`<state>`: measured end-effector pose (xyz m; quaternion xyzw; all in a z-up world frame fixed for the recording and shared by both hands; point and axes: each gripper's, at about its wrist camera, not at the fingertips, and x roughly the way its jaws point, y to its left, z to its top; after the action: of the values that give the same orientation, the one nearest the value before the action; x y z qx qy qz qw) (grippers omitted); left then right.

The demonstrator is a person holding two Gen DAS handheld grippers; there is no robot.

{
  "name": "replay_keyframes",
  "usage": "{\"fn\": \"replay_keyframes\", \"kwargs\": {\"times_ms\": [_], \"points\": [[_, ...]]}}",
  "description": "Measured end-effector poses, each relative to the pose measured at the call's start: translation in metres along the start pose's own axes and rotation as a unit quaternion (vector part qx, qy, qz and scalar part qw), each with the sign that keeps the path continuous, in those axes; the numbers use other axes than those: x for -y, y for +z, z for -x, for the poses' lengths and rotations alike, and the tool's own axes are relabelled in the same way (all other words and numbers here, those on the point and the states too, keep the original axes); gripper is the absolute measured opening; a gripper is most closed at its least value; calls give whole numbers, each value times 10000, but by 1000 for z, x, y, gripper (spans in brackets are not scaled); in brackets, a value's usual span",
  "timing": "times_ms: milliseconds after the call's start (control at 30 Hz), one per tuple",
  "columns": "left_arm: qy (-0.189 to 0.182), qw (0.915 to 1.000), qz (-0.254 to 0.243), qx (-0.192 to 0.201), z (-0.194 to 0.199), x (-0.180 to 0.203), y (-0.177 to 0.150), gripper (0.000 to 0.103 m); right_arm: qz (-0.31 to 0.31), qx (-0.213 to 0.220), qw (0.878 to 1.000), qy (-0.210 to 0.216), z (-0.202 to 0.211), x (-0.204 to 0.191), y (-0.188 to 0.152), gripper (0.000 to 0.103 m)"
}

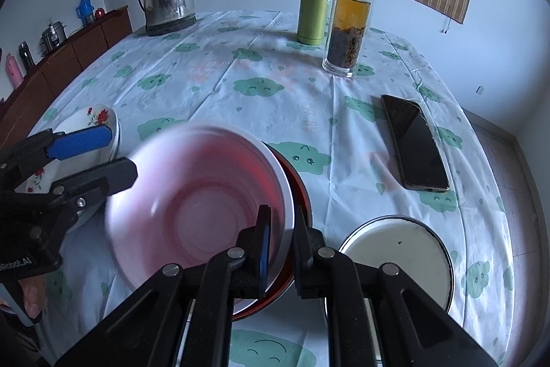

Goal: Organize plates and bowls
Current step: 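Open both grippers and release the red-interior bowl rim, then move both grippers to the rim of the white enamel bowl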

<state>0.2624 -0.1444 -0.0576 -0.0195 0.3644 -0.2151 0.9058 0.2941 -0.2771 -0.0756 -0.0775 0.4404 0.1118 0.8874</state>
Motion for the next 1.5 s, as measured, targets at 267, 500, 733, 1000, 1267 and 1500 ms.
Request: {"fn": "replay_keyframes", "kwargs": {"times_ms": [267,500,733,1000,1267,1500], "points": [[146,9999,-11,-26,-6,-4,-3,64,87,64,9999,33,2,-4,-2,40],[154,9998,32,-122,-12,-8,-6,64,27,236,9997,84,12,-2,-4,50],[128,9997,144,-120,-13,-12,-7,67,86,378,9993,-4,12,-4,-3,55],[204,9998,6,-29,-9,-7,-9,67,19,453,9984,-350,18,15,-6,56],[324,9990,-190,260,0,0,-9,71,-377,591,9972,-245,35,35,-34,56],[442,9969,-466,454,1,11,-12,72,-720,806,9937,-290,51,55,-54,61]]}}
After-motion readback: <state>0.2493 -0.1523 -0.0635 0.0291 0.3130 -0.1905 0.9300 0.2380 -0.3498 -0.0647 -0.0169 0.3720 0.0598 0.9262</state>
